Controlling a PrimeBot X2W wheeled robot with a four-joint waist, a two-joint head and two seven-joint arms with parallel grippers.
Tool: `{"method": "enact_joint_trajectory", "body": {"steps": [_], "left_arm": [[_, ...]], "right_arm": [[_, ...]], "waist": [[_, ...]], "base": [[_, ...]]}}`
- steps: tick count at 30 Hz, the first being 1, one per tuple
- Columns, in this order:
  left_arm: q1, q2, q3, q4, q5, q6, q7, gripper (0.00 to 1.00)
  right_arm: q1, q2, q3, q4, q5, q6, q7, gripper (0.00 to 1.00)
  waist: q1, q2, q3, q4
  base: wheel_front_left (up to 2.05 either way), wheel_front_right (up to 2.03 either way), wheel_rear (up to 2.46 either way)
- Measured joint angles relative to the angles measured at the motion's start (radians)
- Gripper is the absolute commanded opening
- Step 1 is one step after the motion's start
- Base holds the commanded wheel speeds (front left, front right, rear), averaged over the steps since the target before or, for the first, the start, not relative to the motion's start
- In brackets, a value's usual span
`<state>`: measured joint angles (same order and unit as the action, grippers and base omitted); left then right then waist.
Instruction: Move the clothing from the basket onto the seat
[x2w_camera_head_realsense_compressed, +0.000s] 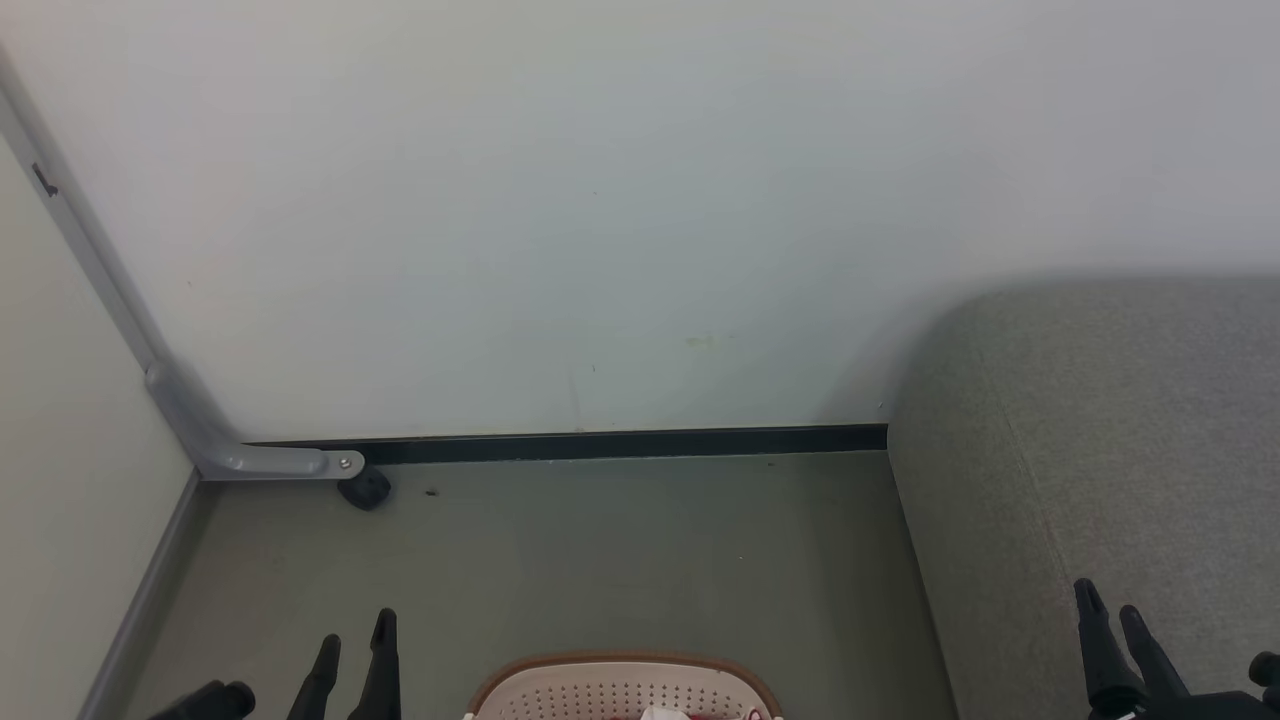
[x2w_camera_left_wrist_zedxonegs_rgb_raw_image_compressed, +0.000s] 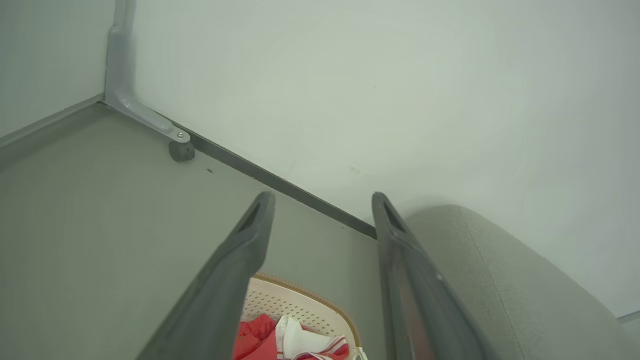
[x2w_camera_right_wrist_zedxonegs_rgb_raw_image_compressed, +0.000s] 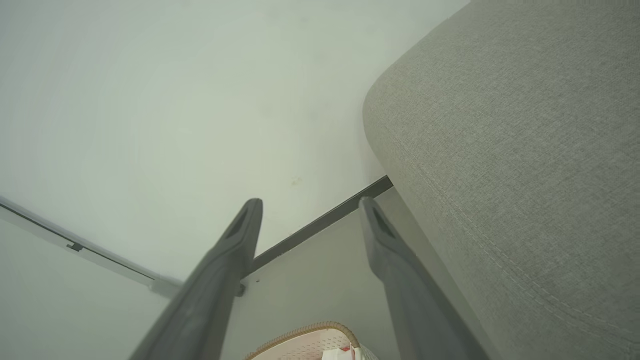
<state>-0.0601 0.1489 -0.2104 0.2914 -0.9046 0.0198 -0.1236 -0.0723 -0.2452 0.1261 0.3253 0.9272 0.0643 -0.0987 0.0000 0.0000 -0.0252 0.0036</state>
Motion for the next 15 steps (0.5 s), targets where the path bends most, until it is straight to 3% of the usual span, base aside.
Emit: {"method": "enact_joint_trajectory", "body": {"steps": [15], "left_arm": [[0.000, -0.002, -0.020, 0.036, 0.233, 0.043, -0.047, 1.00]], "right_arm": [[0.002, -0.034, 0.070, 0.018, -0.187, -0.030, -0.058, 1.00]], "waist": [[-0.0001, 0.0000, -0.022, 0.006]], "base": [[0.00, 0.00, 0.00]]}}
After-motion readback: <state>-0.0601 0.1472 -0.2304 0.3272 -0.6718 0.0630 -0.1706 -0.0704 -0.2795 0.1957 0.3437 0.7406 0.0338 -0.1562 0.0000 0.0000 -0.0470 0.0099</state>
